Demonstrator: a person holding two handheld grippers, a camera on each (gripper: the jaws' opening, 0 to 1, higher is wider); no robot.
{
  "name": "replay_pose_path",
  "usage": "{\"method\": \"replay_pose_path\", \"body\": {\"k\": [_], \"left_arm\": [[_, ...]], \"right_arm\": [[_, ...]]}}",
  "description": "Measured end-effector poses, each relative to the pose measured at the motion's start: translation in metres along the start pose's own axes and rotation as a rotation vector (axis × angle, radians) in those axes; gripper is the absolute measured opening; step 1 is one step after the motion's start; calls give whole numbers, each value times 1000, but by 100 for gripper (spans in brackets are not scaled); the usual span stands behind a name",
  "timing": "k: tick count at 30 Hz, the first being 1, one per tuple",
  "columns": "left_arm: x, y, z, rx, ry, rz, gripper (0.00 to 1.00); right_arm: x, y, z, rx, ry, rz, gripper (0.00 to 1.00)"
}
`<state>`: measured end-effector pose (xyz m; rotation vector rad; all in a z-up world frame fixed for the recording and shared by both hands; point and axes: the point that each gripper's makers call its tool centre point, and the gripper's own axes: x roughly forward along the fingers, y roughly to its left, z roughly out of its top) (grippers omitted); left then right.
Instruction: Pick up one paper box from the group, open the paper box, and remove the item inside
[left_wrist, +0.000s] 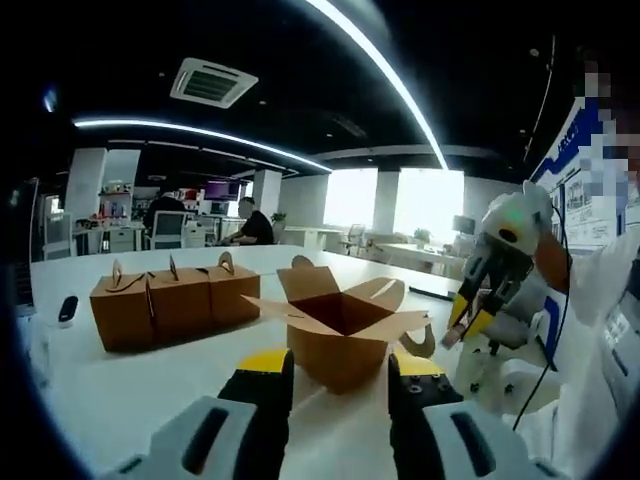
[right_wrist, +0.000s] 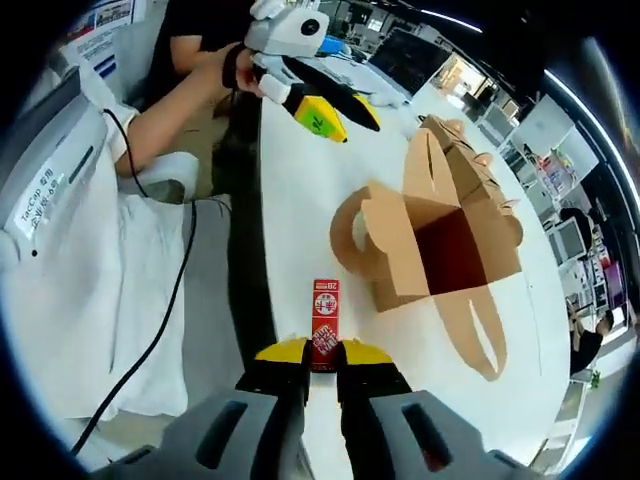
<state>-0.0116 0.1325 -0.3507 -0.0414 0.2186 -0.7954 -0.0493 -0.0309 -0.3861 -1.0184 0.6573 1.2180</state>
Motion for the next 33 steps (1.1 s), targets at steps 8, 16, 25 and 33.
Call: {"method": "replay_pose_path", "body": {"k": [8,16,25,33], "left_arm": [[3,-1,-8,4,23,-22,39],[6,-9,-22,9,65,-72,37],[7,-18,-34,34,112,-111,35],[10,-23,-41,50,137,-129,35]], "right_arm": [[23,-5,-9,8,12,45,12],[35,-3,-8,0,11,70,12],[49,-1,-2,-28,4,93,12],[64,-5,9,-79,-7,95,12]]}}
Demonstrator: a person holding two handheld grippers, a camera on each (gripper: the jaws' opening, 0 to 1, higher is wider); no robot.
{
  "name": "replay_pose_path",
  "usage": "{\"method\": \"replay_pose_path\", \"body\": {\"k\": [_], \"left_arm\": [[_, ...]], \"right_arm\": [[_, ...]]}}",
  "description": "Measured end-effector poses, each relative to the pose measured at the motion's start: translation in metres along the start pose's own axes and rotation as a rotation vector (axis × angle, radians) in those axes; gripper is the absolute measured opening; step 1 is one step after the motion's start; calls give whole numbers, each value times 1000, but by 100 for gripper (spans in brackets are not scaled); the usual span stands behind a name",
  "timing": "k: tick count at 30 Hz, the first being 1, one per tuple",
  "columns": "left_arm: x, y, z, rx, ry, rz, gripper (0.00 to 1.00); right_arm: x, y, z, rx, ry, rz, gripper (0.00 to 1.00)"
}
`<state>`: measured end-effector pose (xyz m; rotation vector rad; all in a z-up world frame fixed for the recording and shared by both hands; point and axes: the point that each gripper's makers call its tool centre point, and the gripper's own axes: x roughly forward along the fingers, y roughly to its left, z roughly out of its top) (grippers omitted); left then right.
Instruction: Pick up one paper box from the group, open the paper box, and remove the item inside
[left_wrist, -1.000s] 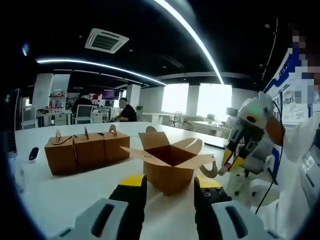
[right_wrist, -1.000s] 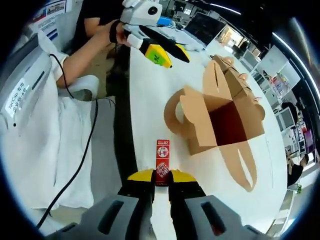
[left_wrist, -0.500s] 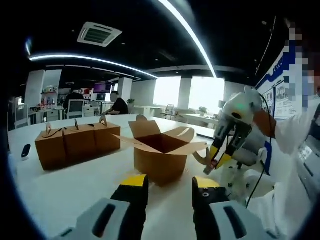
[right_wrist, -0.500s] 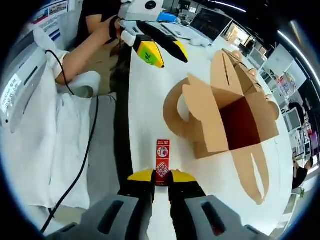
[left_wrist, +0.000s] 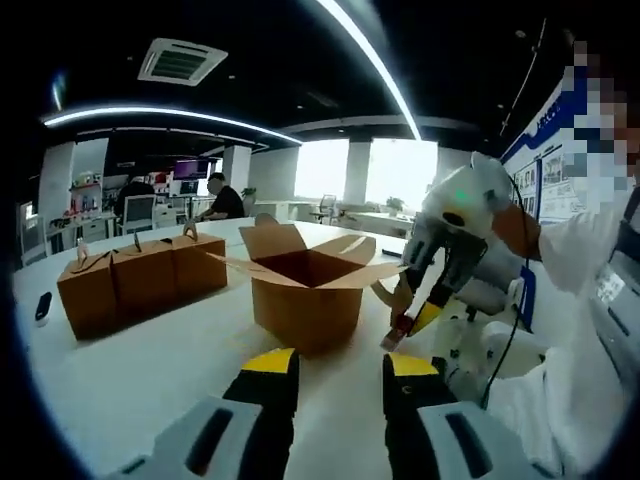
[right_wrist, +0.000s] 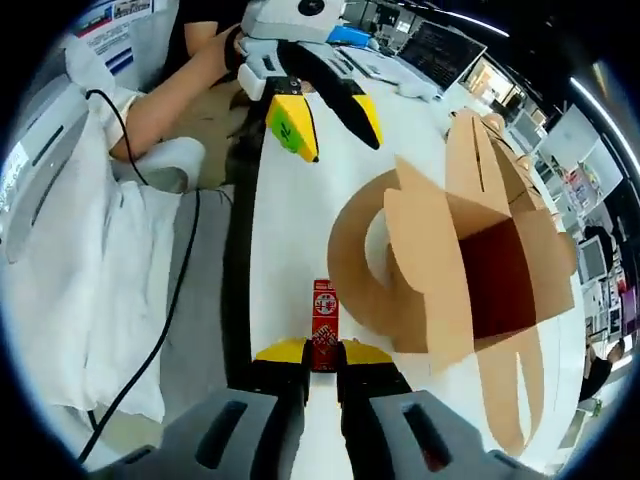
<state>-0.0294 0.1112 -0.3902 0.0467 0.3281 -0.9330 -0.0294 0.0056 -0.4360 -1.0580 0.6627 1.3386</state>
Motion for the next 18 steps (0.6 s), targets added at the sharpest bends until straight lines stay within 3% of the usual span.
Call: {"method": "replay_pose_path", "body": {"k": [12,18], "left_arm": [[7,-5,-7,2,25,-25,35],[8,-3,-7,-4,25,-19,35]], "right_arm": [[17,-5,6,-100,-4,19,12],[20,-7,8,-93,-14,14,13]]}}
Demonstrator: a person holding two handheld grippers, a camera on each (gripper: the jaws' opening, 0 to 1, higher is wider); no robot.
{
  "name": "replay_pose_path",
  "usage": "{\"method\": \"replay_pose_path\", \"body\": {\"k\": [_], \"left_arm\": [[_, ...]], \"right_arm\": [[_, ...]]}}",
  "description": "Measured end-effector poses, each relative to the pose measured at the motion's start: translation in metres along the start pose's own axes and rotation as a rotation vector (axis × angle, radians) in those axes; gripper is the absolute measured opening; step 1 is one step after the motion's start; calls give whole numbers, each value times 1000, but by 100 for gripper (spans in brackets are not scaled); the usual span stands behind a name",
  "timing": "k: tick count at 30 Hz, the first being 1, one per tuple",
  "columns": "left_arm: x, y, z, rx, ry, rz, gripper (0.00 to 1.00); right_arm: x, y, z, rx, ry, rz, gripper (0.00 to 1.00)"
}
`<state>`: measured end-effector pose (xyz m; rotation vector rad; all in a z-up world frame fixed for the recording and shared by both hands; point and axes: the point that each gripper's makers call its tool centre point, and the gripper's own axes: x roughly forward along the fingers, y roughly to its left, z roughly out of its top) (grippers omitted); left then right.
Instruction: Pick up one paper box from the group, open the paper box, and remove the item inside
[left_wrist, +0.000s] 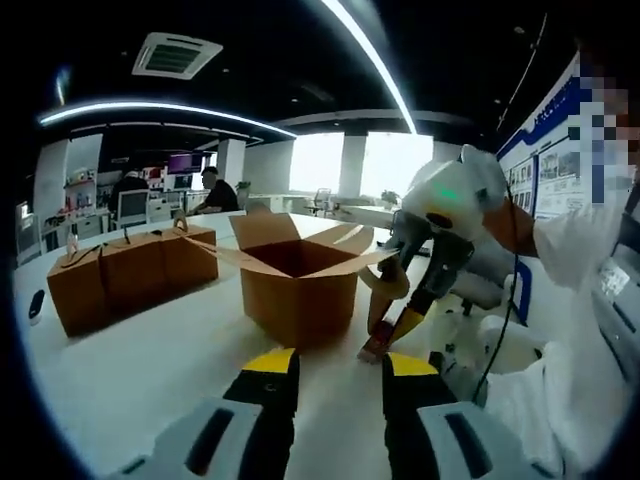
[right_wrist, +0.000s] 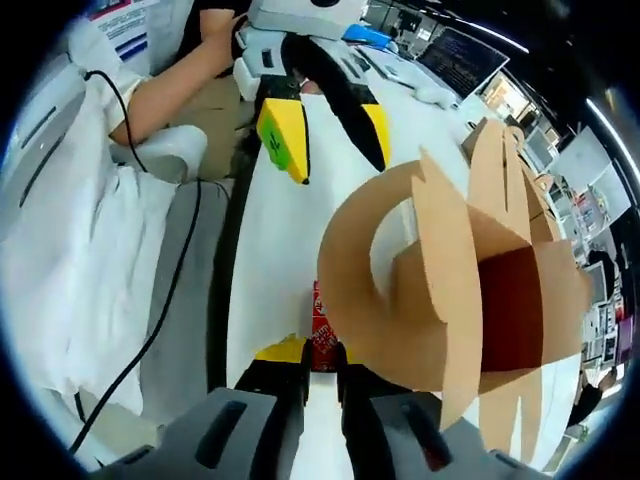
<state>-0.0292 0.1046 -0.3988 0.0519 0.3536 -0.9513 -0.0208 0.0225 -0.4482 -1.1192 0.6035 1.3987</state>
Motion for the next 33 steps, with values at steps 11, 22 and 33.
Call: {"method": "replay_pose_path", "body": {"k": [11,22,33], "left_arm": [[0,5,1,-9,-2,9,35],[6,9,4,-29,-24,36,35],[27,27,8,-65,-59,145,34]], "right_arm": [[-6,-5,-3,4,-6,-41,19],[-44,-2,0,201,-244,-162,19],[-55,-33,-39,480,-429,-398,19]]}}
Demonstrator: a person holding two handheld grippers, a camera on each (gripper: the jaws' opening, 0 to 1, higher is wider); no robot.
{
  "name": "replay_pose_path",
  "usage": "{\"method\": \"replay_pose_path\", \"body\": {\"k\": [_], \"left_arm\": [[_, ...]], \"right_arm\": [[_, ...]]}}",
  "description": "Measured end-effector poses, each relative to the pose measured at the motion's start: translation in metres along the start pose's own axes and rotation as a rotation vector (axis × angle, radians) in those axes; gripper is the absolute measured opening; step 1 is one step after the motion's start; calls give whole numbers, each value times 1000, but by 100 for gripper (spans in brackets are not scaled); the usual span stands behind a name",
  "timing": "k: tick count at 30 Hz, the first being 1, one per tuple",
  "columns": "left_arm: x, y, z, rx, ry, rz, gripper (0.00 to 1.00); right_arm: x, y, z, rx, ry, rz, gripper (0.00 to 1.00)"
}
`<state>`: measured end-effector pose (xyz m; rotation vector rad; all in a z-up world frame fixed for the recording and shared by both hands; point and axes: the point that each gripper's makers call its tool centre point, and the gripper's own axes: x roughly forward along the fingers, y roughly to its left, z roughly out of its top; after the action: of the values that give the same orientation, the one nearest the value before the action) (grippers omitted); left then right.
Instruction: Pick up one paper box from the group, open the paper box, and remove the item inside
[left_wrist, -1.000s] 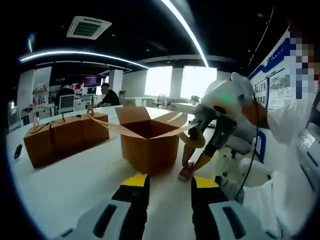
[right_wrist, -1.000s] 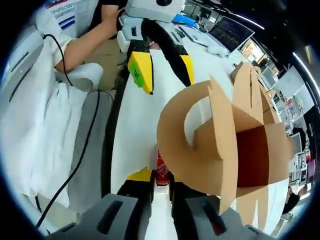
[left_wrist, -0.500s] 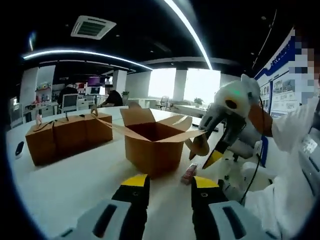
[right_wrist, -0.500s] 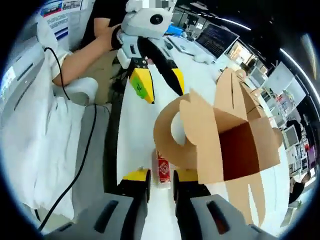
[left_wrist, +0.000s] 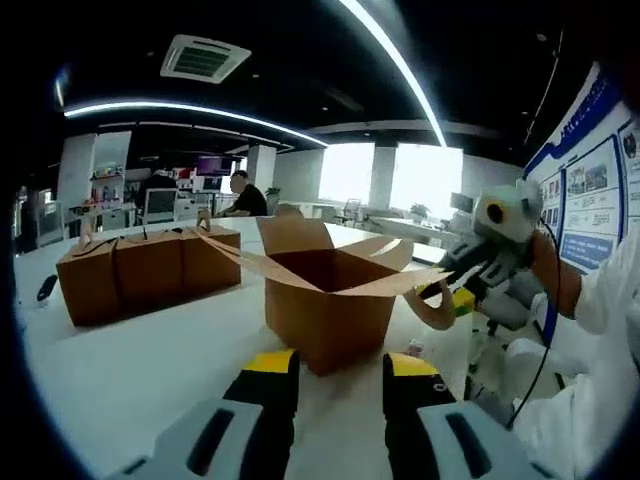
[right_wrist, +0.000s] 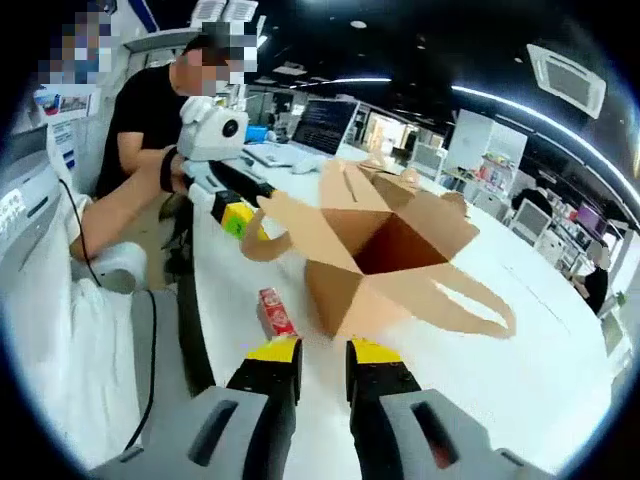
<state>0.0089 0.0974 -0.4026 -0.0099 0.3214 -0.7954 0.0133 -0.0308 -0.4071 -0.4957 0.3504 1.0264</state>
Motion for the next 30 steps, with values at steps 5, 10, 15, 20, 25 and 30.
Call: {"method": "replay_pose_path", "body": {"k": [5,10,15,20,25,30], "left_arm": [[10,6,-2,45,-1,51,32],[21,12,-10,73,30,87,32],[33,15,-9,32,9,105,31],[40,13,-6,19,-6,106,26],[44,15,-5,16,-15,126,22],[47,23,-3,6,-24,156,21]], "right_arm": [[14,-4,-3,4,-29,-37,18],[29,-5,6,34,-82,-40,18],[38,-13,10,42,-105,-64,18],[44,-18,10,50,-105,-60,18],[50,-26,8,59,-107,-55,16],[57,-33,10,59,-101,-57,16]]}}
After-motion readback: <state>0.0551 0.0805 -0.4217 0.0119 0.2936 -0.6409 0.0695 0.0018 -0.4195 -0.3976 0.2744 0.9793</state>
